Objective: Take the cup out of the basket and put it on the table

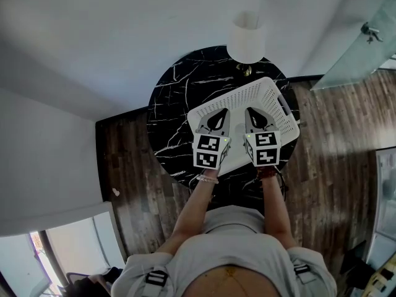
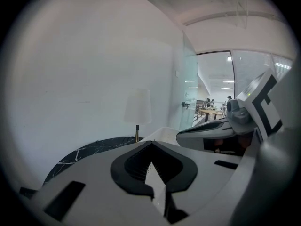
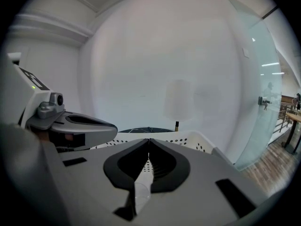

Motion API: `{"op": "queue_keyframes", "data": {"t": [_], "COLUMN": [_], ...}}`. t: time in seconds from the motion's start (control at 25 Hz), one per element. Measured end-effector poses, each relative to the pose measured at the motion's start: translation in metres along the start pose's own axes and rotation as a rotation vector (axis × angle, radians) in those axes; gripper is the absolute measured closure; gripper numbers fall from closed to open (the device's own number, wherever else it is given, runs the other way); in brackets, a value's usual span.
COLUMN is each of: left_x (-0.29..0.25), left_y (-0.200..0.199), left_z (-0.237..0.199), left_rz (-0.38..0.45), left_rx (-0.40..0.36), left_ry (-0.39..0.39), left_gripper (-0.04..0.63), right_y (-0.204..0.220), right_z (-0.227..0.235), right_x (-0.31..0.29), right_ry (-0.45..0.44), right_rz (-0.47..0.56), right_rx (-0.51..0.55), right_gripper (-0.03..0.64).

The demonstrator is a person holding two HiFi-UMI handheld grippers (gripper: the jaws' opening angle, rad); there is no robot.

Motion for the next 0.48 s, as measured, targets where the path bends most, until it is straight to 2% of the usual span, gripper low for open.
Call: {"op": "queue_keyframes", "data": {"t": [0.28, 0.48], "left_x": [-0.013, -0.022], "left_y": [0.009, 0.009], "left_z": [0.000, -0.001], "left_rz": [-0.031, -0.042], "left_rx": [0.012, 0.020], "left_ry": [-0.011, -0.014], "left_gripper": [0.591, 0.591], "right_y": [0.006, 0.006], "right_z": [0.010, 0.014], "right_x": [-0.012, -0.022], "right_ry": [-0.036, -0.101], "right_rz": [-0.077, -0.145], "right_rx": [0.030, 0.073], "right_gripper": [0.609, 0.609]}}
Point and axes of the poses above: the fingertips, and each gripper's own axes: x backward along the fingers, z to its right, y out of its underside, the point moved 10 cm from there along x, backward along the fingers, and after that the axes turned 15 degrees about -y, right-handed, at the moved point
